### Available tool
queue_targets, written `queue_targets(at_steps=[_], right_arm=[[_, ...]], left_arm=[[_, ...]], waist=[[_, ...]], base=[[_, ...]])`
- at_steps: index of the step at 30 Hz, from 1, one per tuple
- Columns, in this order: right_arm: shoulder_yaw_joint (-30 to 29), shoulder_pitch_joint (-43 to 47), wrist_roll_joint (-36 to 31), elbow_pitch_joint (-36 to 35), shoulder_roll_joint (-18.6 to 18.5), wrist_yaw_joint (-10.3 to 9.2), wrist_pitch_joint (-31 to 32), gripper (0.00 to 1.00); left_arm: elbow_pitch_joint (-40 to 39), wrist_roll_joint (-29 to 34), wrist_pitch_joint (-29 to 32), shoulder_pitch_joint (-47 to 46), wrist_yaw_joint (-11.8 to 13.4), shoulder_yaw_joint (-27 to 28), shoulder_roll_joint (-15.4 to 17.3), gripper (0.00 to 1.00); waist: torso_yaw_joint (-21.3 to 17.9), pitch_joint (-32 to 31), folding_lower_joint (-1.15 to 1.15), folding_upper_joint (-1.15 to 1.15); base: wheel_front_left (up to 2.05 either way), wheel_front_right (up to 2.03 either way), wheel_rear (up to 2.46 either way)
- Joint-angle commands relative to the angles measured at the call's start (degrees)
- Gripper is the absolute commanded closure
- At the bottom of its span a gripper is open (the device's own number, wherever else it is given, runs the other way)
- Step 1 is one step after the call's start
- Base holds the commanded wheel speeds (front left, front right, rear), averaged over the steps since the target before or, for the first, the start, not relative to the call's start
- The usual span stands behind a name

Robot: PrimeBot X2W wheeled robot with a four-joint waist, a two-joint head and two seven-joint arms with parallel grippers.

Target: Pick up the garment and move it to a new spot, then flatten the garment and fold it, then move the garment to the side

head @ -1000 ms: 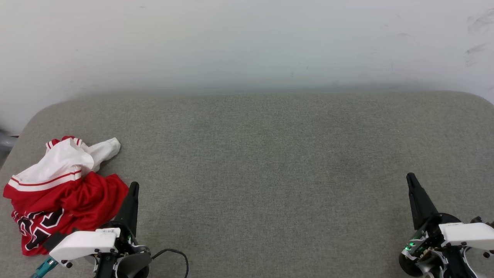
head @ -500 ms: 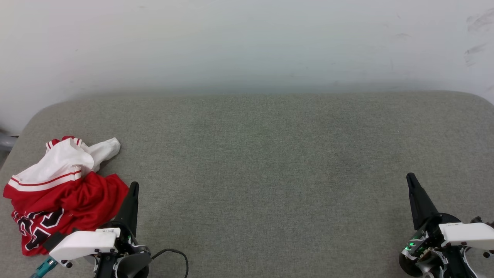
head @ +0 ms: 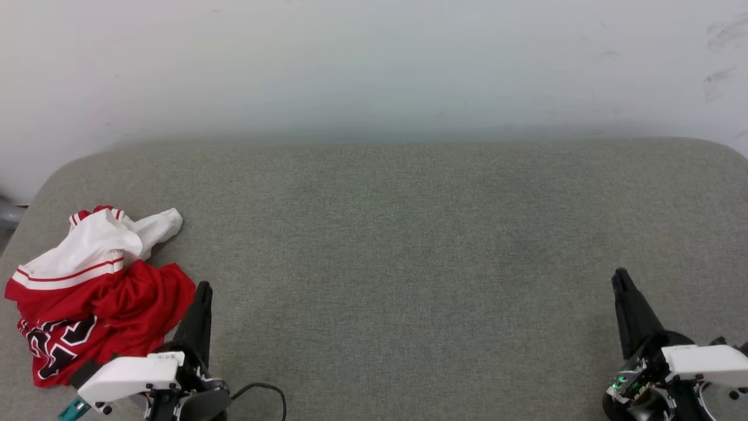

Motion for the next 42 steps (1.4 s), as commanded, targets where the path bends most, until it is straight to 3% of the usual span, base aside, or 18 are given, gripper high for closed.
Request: queue_targets(at_steps=[1, 24, 42], right_arm=[[0.06, 0.46, -0.04, 0.38, 0.02, 0.0, -0.06, 0.0], [4.03, 2.41, -4.94, -6.8, 0.03, 0.0, -5.94, 0.0], [4.3, 3.64, -33.18, -10.99, -0.05, 0.0, -9.91, 0.0]], left_arm=[[0.38, 0.0, -0.06, 0.39, 0.03, -0.12, -0.04, 0.0], [-7.26, 3.6, -5.93, 1.27, 0.01, -6.42, 0.91, 0.0], [-11.35, 28.27, -9.91, 2.18, -0.04, -9.01, 1.52, 0.0]], waist=[[0.0, 0.01, 0.0, 0.0], [0.18, -0.08, 0.0, 0.0], [0.38, -0.54, 0.0, 0.0]], base=[[0.0, 0.0, 0.0], [0.0, 0.0, 0.0], [0.0, 0.0, 0.0]])
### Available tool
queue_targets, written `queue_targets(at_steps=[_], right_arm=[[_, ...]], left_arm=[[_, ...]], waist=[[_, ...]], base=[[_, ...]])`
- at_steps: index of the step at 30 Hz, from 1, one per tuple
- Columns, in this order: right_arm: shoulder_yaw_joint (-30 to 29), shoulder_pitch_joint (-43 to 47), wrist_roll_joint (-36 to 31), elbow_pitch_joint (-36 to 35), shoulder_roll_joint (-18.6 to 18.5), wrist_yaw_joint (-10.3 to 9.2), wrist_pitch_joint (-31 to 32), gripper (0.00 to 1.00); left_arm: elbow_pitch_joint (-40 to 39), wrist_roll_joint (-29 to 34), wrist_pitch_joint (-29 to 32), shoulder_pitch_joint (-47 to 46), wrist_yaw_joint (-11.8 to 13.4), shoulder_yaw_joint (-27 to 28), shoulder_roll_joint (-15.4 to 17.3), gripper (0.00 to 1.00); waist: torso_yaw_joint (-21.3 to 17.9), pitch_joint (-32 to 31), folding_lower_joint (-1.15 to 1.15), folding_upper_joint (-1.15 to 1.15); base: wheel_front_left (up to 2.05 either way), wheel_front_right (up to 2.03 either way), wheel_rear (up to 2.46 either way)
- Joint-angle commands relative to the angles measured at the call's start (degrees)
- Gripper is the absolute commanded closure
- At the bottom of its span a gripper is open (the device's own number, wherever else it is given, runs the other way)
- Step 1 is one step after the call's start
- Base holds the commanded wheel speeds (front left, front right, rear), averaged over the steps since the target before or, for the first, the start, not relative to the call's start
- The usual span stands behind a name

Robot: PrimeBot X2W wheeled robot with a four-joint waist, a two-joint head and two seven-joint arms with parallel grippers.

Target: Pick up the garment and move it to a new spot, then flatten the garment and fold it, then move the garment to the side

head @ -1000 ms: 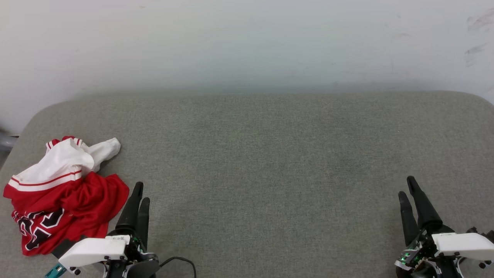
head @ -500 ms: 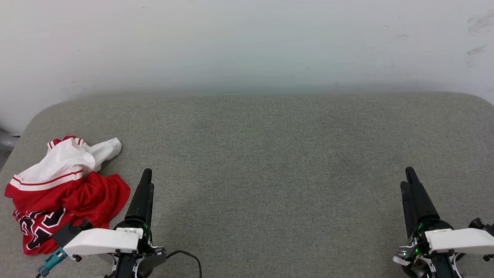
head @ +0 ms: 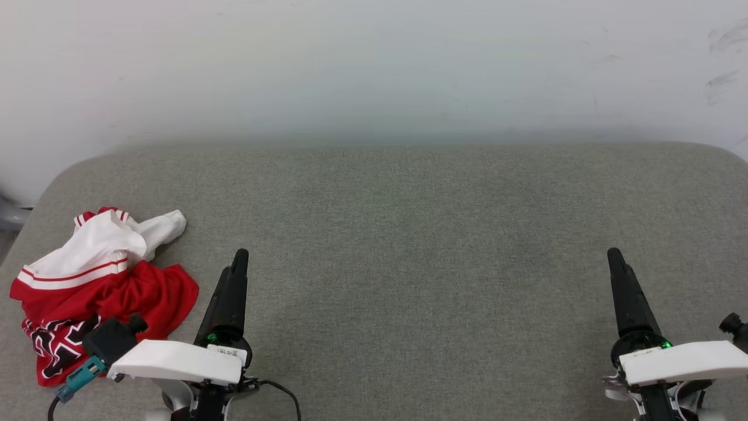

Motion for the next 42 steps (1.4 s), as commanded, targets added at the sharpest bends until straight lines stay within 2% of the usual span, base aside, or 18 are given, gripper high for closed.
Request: queue_targets(at_steps=[1, 12, 21, 34, 42], right_arm=[[0.2, -0.16, -3.11, -1.41, -0.18, 0.0, -0.48, 0.0], [1.68, 0.57, -20.73, -3.65, -1.01, 0.0, 0.01, 0.0], [2.23, 1.37, -31.73, -5.15, -1.49, 0.0, 1.1, 0.0], [1.18, 2.84, -43.19, -7.68, -0.74, 0.0, 2.78, 0.0], [0.34, 3.73, -47.73, -8.35, -0.29, 0.0, 3.46, 0.0]], left_arm=[[-1.37, 2.49, -0.58, -0.17, -0.1, 0.06, 0.44, 0.0], [-2.36, 16.94, -2.62, 0.46, -0.13, -0.49, 1.57, 0.0], [-1.94, 27.92, -4.17, 0.96, -0.15, -1.12, 2.85, 0.0], [-1.1, 39.16, -6.18, 1.64, 0.46, -1.53, 4.02, 0.0], [-0.62, 43.79, -7.17, 1.8, 1.31, -1.94, 4.5, 0.0]], waist=[[0.0, -0.03, 0.0, 0.0], [0.05, -0.27, 0.0, 0.0], [0.01, -0.39, 0.0, 0.0], [0.09, -0.5, 0.0, 0.0], [0.29, -0.61, 0.0, 0.0]], base=[[0.0, 0.0, 0.0], [0.0, 0.0, 0.0], [0.0, 0.0, 0.0], [0.0, 0.0, 0.0], [0.0, 0.0, 0.0]])
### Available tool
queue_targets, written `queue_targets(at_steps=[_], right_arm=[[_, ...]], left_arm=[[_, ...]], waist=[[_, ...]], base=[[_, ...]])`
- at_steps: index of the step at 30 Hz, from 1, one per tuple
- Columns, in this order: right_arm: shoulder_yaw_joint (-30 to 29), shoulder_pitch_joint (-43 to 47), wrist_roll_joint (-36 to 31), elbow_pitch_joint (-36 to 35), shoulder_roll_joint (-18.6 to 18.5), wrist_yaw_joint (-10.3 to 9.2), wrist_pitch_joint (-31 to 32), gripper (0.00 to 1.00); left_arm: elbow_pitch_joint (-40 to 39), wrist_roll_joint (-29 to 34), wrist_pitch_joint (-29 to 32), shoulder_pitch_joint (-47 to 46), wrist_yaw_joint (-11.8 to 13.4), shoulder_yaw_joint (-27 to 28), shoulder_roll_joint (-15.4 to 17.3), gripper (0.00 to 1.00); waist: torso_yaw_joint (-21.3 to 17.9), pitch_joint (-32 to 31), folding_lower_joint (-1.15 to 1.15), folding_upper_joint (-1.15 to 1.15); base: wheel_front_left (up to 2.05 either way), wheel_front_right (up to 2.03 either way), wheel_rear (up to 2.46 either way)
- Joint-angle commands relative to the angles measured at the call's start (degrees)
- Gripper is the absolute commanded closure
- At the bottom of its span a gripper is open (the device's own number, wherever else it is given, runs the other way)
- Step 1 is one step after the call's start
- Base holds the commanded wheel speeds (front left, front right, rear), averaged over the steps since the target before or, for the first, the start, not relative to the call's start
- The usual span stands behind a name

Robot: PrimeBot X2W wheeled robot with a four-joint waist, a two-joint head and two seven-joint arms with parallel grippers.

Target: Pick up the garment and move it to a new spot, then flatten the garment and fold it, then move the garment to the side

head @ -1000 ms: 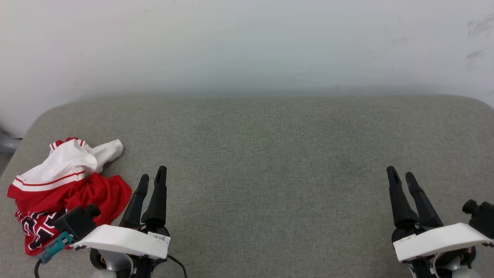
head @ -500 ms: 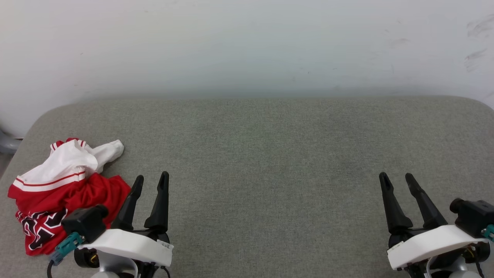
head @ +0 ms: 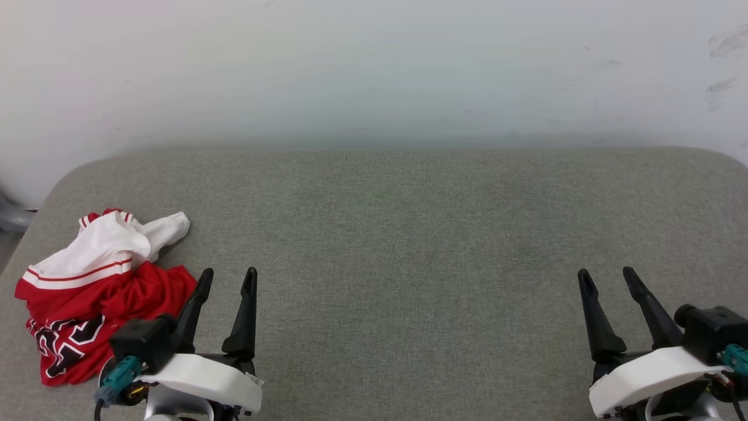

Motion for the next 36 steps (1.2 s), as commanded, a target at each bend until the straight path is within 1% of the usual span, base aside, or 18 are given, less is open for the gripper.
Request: queue_targets(at_steps=[1, 5, 17, 18, 22, 29, 36], right_arm=[[-0.15, 0.31, -1.36, -0.79, 0.16, 0.0, -0.02, 0.0], [-0.73, 1.08, -4.36, -1.36, 0.31, 0.0, 0.24, 0.0], [-2.15, 2.37, -7.13, -2.69, 0.35, -0.01, -0.05, 0.0], [-2.54, 2.77, -8.06, -2.93, 0.35, -0.01, -0.27, 0.0], [-2.57, 2.86, -9.11, -3.36, 0.36, -0.01, -0.68, 0.0], [-2.38, 2.88, -11.41, -4.02, 0.35, -0.01, -1.19, 0.0], [-1.6, 2.51, -13.03, -4.02, 0.35, -0.01, -2.03, 0.0]], left_arm=[[-0.32, 1.2, -0.49, -0.01, 0.05, -0.12, 0.29, 0.0], [0.26, 3.87, -1.22, 0.19, 0.32, -0.33, 0.35, 0.0], [1.92, 8.18, -2.72, -0.12, -0.28, -0.61, 0.0, 0.0], [2.18, 9.34, -3.08, -0.12, -0.4, -0.58, -0.13, 0.0], [2.14, 10.72, -3.55, -0.37, -0.5, -0.5, -0.23, 0.0], [3.06, 12.05, -4.27, -0.66, -0.77, 0.54, -0.84, 0.0], [4.85, 13.62, -5.08, -0.94, -0.9, 2.09, -1.37, 0.0]], waist=[[0.02, -0.01, 0.0, 0.0], [0.14, -0.13, 0.0, 0.0], [0.29, -0.16, 0.0, 0.0], [0.53, -0.19, 0.0, 0.0], [1.26, -0.11, 0.0, 0.0], [4.58, 0.0, 0.0, 0.0], [10.3, -0.01, 0.0, 0.0]], base=[[0.0, 0.0, 0.0], [0.0, 0.0, 0.0], [0.0, 0.0, 0.0], [0.0, 0.0, 0.0], [0.0, 0.0, 0.0], [0.0, 0.0, 0.0], [0.0, 0.0, 0.0]])
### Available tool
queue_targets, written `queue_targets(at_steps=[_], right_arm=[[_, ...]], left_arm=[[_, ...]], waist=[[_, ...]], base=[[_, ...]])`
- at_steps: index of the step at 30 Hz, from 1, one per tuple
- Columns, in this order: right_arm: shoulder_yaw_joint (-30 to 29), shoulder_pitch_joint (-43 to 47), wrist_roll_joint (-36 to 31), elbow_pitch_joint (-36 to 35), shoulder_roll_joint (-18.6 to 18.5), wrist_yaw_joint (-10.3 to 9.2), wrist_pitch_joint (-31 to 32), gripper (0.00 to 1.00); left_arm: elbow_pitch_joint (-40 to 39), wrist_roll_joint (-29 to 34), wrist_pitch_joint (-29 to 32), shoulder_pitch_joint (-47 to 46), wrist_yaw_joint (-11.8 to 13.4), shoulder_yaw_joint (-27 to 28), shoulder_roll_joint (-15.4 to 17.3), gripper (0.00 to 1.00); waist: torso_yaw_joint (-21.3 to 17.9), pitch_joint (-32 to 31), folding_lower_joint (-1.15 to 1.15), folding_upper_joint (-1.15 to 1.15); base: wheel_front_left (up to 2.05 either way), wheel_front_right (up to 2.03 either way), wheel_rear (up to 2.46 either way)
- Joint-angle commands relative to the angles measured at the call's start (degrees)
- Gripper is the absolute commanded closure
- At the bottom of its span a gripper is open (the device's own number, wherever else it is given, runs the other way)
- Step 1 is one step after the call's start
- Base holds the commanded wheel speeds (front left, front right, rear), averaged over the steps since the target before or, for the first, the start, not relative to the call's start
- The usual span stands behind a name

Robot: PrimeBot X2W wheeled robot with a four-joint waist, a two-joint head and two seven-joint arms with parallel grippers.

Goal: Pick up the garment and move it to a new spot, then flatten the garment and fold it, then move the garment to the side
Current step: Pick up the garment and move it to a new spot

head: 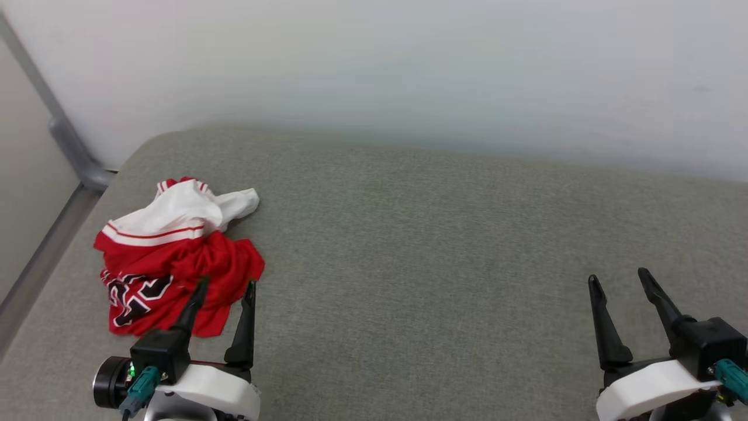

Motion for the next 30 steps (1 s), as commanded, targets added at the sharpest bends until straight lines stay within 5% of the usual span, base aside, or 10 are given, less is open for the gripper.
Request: queue_targets(at_steps=[1, 17, 30], right_arm=[[0.23, -0.04, -0.52, -0.34, 0.1, -0.02, -0.49, 0.0], [1.83, -1.67, 0.07, 1.49, 0.09, -0.03, -1.43, 0.0], [2.41, -4.31, -2.29, -0.65, 0.09, -0.03, 0.26, 0.0]], left_arm=[[0.11, 0.89, -0.46, -0.51, -0.08, 0.38, -0.03, 0.0], [2.15, 1.09, -0.72, -0.23, -0.37, 3.43, -0.94, 0.0], [3.52, -1.14, -0.72, -4.45, -0.56, 5.19, -1.38, 0.0]], waist=[[2.45, 0.02, 0.0, 0.0], [13.45, 0.09, 0.0, 0.0], [14.07, 5.22, 0.0, 0.0]], base=[[0.0, 0.0, 0.0], [0.0, 0.0, 0.0], [0.0, 0.0, 0.0]])
